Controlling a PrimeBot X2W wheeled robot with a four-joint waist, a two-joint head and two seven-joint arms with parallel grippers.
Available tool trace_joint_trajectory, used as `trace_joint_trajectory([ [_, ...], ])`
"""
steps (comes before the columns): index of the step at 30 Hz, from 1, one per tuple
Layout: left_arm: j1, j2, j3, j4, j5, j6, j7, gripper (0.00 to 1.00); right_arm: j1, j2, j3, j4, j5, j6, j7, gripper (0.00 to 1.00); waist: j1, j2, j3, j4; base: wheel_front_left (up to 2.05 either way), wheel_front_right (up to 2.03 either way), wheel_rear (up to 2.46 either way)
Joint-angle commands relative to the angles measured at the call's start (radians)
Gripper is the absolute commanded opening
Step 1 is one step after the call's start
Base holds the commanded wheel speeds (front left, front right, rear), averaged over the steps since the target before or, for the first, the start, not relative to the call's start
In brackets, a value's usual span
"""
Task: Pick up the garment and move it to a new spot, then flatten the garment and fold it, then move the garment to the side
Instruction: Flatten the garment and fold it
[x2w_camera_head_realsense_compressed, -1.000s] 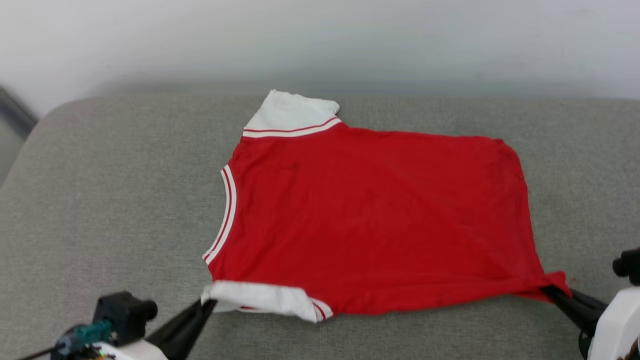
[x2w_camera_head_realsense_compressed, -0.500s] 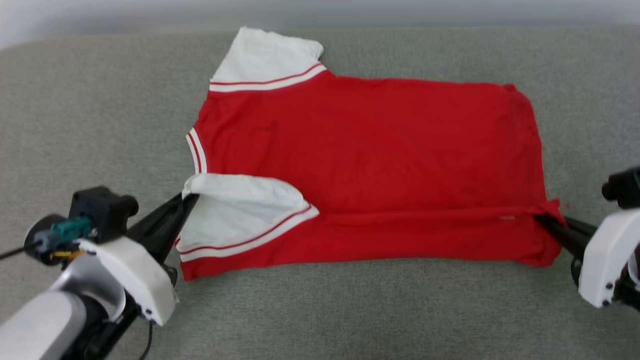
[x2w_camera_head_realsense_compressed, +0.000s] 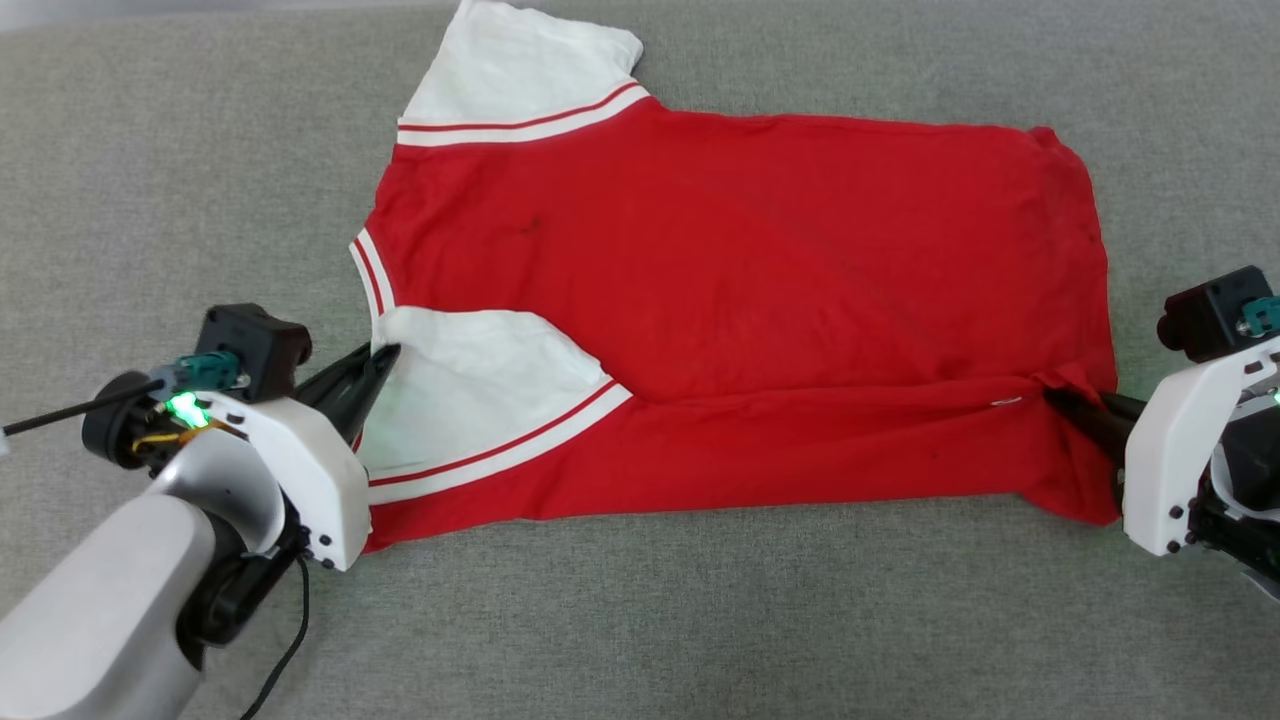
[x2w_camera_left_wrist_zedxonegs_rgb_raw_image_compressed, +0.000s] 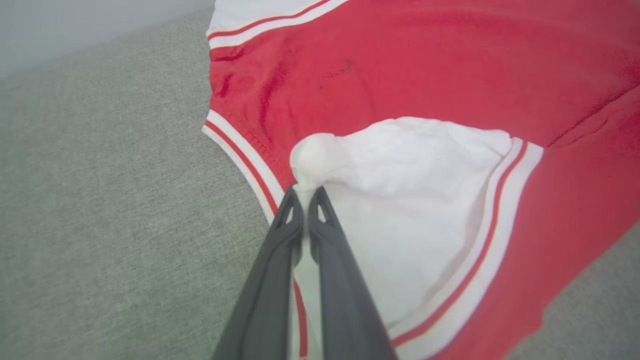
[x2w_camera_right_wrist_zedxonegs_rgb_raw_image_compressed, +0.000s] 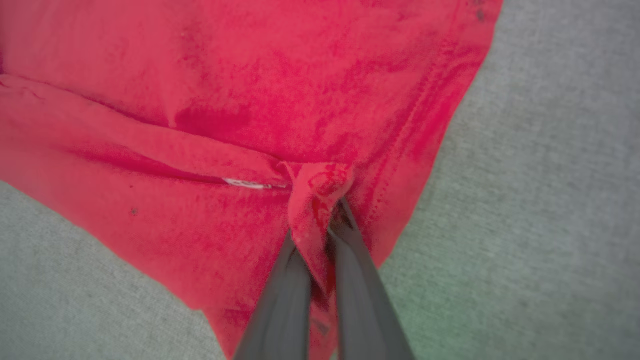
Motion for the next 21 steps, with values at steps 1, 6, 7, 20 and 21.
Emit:
trace_joint_trajectory([
  [1,-0.009,-0.014,-0.014,0.034,0.007,-0.003,0.002,1.0,-0.013,0.01,0.011,0.022,-0.008,-0.001,-0.006,1.0,-0.0002,0.0,-0.012,0.002,0.0,0.0,0.0],
  [6,0.011,-0.044,-0.021,0.077,0.004,0.011,-0.02,1.0,-0.006,0.011,0.02,0.044,-0.035,-0.001,-0.03,1.0,-0.0002,0.0,-0.058,0.006,0.0,0.0,0.0],
  [7,0.021,-0.046,-0.023,0.081,0.002,0.015,-0.022,1.0,0.0,0.013,0.02,0.045,-0.037,-0.001,-0.033,1.0,-0.0002,0.0,-0.07,0.007,0.0,0.0,0.0],
  [20,0.209,0.005,-0.047,-0.079,-0.063,0.145,0.103,1.0,0.169,0.088,-0.126,-0.07,-0.13,-0.001,0.1,1.0,-0.0002,0.0,-0.13,0.012,0.0,0.0,0.0],
  [21,0.219,0.009,-0.048,-0.088,-0.066,0.153,0.111,1.0,0.185,0.1,-0.14,-0.089,-0.141,-0.001,0.108,1.0,-0.0002,0.0,-0.128,0.011,0.0,0.0,0.0],
])
